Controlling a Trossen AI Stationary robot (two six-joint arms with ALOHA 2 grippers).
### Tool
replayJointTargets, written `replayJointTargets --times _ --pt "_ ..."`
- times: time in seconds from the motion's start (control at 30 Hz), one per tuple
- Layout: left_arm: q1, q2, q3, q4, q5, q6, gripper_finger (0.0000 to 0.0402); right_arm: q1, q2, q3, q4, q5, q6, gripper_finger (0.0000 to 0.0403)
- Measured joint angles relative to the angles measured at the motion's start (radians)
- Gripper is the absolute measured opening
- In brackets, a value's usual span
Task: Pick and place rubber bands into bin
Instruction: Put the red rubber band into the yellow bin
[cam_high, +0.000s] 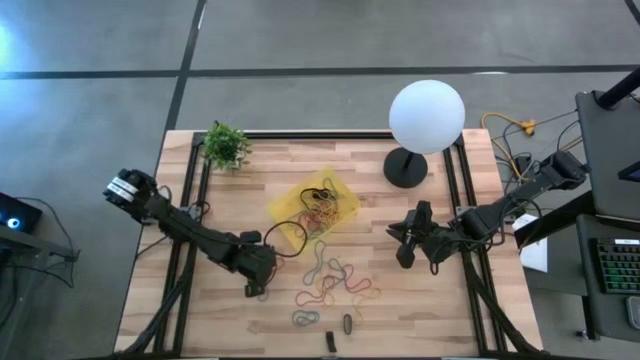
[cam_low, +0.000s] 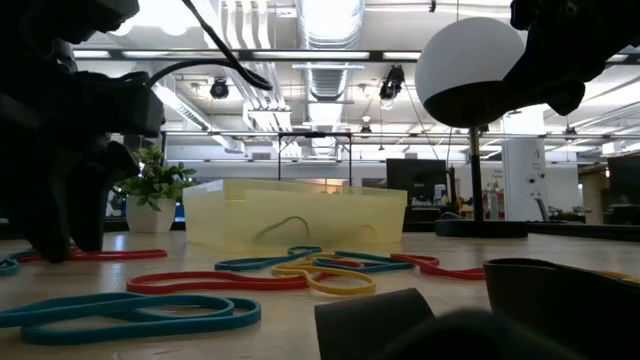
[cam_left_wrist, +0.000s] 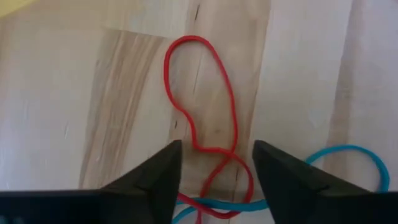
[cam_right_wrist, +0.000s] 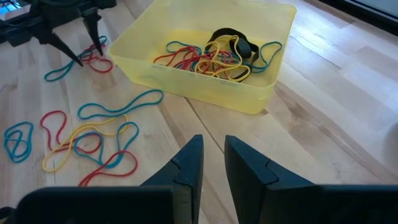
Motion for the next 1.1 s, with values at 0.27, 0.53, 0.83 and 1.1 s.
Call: replayJointTargets --times 0.27,0.53,0.83,1.1 --pt "0.003 0.032 0.004 0.008 0.035 -0.045 0.0232 0.0 0.0 0.0 0.0 0.0 0.0 0.0057" --pt "0.003 0.033 0.008 0.093 0.089 -0.014 0.0201 0.0 0.0 -0.004 -0.001 0.001 0.0 0.0057" --pt "0.003 0.055 0.003 0.084 0.081 -0.012 0.0144 0.0 0.0 -0.008 0.0 0.001 0.018 0.0057" --pt "0.003 0.172 0.006 0.073 0.07 -0.022 0.0068 0.0 0.0 -0.014 0.014 0.001 0.023 0.0057"
